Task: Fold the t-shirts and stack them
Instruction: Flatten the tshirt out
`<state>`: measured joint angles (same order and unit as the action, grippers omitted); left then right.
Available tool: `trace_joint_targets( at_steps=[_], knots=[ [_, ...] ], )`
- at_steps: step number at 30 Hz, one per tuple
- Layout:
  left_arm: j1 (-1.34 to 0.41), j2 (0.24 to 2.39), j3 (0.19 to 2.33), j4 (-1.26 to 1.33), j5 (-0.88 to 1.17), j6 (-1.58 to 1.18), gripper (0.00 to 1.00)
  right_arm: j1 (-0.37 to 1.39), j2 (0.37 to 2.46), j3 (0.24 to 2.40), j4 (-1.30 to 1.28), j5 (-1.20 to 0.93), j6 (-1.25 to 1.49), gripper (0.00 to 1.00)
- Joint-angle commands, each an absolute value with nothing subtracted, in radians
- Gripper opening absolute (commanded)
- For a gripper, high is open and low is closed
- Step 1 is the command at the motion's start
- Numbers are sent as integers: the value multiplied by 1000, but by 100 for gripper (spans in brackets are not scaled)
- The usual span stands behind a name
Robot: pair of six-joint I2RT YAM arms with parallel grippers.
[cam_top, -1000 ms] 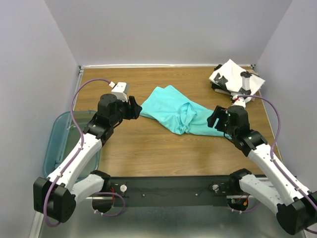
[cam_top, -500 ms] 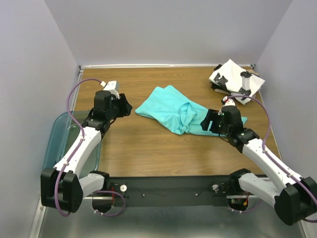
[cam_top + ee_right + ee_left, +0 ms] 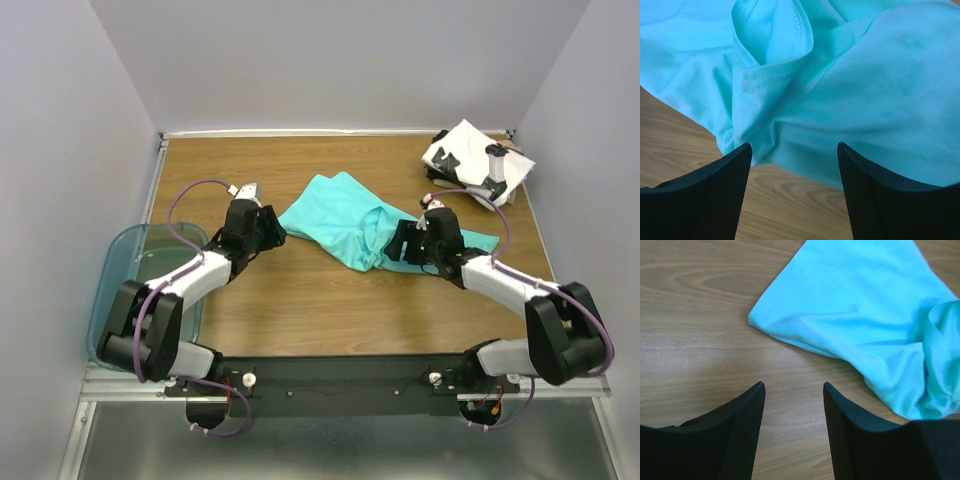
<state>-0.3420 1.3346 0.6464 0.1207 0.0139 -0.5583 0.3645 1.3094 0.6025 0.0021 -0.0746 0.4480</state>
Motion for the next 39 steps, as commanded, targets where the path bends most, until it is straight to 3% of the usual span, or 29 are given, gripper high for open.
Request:
trace_joint_targets(
  at_steps=[1, 12, 24, 39],
  knots=[
    [-345, 1417, 722, 204, -5, -534, 58, 365, 1397, 646, 144, -141, 442, 75],
    [-344, 1658, 862, 163, 8, -511, 60, 383, 1572, 739, 215, -170, 457, 71],
    [-344, 1709, 876, 144, -156, -523, 60, 390, 1565, 753, 213, -169, 460, 70],
    [-347, 1782, 972, 40, -161, -486, 53, 402, 1563, 801, 209, -184, 468, 71]
  ],
)
